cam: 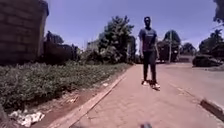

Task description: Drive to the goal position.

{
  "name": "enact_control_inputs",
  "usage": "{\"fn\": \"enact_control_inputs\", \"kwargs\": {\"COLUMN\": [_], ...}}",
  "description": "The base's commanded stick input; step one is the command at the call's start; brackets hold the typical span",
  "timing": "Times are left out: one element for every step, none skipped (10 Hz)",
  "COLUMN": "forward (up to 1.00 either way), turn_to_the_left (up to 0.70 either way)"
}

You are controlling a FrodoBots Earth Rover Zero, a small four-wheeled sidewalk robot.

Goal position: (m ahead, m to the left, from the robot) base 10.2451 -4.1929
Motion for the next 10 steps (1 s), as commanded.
{"fn": "enact_control_inputs", "kwargs": {"forward": [0.70, 0.70, 0.70, 0.70, 0.00, 0.00, 0.00, 0.00, 0.00, 0.00], "turn_to_the_left": [0.00, 0.00, 0.00, 0.00, 0.00, 0.00, 0.00, 0.00, 0.00, 0.00]}}
